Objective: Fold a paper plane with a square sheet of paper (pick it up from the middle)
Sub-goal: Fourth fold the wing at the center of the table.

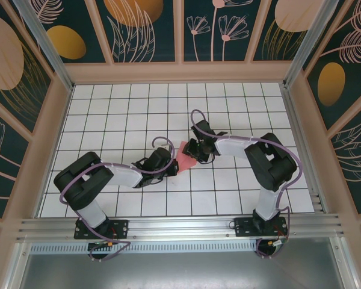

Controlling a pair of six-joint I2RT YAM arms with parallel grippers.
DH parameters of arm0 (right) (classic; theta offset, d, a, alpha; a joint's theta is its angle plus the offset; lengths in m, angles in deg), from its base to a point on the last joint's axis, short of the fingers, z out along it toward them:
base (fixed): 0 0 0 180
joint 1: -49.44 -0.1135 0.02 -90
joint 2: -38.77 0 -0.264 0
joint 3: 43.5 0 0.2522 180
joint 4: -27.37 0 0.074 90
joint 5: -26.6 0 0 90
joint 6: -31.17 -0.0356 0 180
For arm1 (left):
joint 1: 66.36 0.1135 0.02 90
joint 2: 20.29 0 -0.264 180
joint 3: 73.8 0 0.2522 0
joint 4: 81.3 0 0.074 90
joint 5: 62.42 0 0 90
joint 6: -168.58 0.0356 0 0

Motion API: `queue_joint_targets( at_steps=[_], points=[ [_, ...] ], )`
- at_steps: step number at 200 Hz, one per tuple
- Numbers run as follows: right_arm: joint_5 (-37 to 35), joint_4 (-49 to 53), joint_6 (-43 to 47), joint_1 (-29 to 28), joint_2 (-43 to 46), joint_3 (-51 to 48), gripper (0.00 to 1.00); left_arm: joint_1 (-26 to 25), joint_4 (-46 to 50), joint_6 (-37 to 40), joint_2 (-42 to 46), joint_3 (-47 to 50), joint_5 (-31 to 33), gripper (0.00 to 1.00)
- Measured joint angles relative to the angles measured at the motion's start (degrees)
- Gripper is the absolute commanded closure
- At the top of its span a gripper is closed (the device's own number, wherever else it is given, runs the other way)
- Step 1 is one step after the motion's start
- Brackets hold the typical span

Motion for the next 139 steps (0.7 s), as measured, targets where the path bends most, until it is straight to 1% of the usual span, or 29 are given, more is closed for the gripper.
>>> queue_joint_targets(
  at_steps=[38, 63, 87, 99, 116, 139],
  points=[
    [-1.73, 3.43, 3.98, 0.17, 1.44, 1.22, 0.56, 0.00, 0.13, -0.37, -1.01, -1.22, 0.00, 1.00],
    [-2.32, 5.31, 7.08, 1.75, 6.27, 0.15, 0.57, 0.00, 0.15, -0.63, -1.05, -1.25, 0.00, 1.00],
    [-1.33, 4.00, 10.01, 2.62, 12.92, -1.90, 0.68, 0.00, 0.13, -0.68, -1.05, -1.25, 0.00, 1.00],
    [0.57, 1.90, 11.13, 2.60, 14.99, -3.61, 0.77, 0.00, 0.15, -0.68, -1.07, -1.25, 0.00, 1.00],
    [3.56, -0.76, 12.55, 2.38, 15.32, -6.05, 0.84, 0.00, 0.15, -0.68, -1.07, -1.25, 0.00, 1.00],
    [7.67, -3.39, 13.77, 1.84, 14.16, -8.83, 0.90, 0.00, 0.11, -0.81, -1.11, -1.25, 0.00, 1.00]
  ],
)
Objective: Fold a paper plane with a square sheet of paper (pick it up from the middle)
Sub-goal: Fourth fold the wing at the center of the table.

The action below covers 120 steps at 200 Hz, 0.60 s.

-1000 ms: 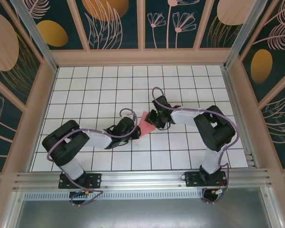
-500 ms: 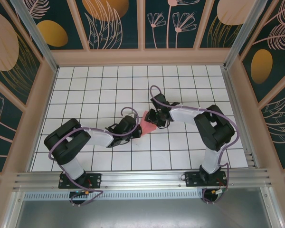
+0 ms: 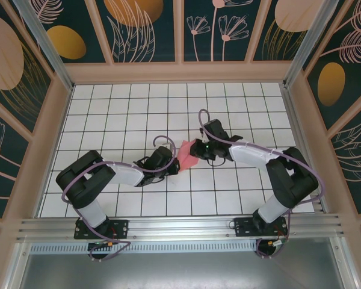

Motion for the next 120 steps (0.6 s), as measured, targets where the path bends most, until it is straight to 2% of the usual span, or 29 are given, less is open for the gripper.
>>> queue_joint_targets(
  at_steps=[25, 120],
  points=[
    [3.28, -2.43, 0.96, -0.57, -2.10, -0.57, 0.94, 0.00, -0.02, -0.26, -0.04, -0.02, 0.00, 1.00],
    [8.87, -6.95, 2.23, -1.33, -10.58, 0.22, 0.95, 0.00, -0.20, -0.70, -0.44, -0.33, -0.26, 1.00]
  ],
)
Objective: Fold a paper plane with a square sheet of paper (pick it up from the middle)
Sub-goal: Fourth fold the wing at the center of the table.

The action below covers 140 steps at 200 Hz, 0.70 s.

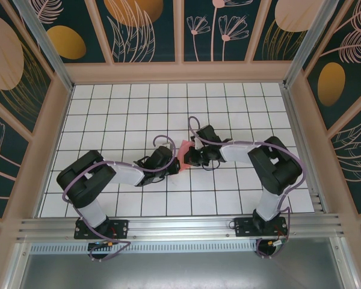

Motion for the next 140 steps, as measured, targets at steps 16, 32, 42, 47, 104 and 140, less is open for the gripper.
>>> queue_joint_targets(
  at_steps=[16, 32, 42, 47, 104, 140],
  points=[
    [0.55, -0.33, 0.04, 0.00, -0.94, 0.44, 0.95, 0.00, -0.02, 0.00, 0.00, 0.00, -0.02, 1.00],
    [0.87, -0.61, 0.04, 0.00, -1.40, 0.66, 0.95, 0.00, -0.04, 0.00, -0.02, 0.00, -0.13, 1.00],
    [0.90, -0.63, 0.04, 0.00, -1.42, 0.66, 0.95, 0.00, -0.04, -0.02, -0.02, 0.00, -0.13, 1.00],
    [0.92, -0.63, 0.04, 0.00, -1.42, 0.68, 0.95, 0.00, -0.04, 0.00, -0.02, 0.00, -0.13, 1.00],
    [0.94, -1.27, 0.04, 0.00, -1.40, 0.87, 0.95, 0.00, -0.07, -0.02, -0.02, 0.00, -0.15, 1.00],
    [0.96, -1.79, 0.04, 0.00, -1.31, 0.87, 0.96, 0.00, -0.07, 0.00, -0.02, 0.00, -0.15, 1.00]
  ],
)
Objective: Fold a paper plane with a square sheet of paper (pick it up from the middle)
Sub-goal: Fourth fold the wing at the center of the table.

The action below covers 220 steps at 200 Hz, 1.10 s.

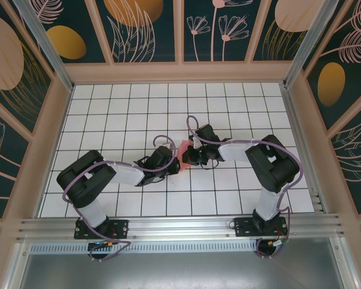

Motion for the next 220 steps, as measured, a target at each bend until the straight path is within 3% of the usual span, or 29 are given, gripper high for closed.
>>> queue_joint_targets(
  at_steps=[116, 220],
  points=[
    [0.11, -2.19, 0.24, 0.17, 5.16, -0.44, 0.95, 0.00, 0.09, -0.02, -0.02, -0.11, 0.02, 1.00],
    [-0.28, -2.27, 0.46, 0.52, -1.84, 0.04, 0.96, 0.00, 0.39, -0.02, -0.02, -0.22, 0.00, 1.00]
  ],
)
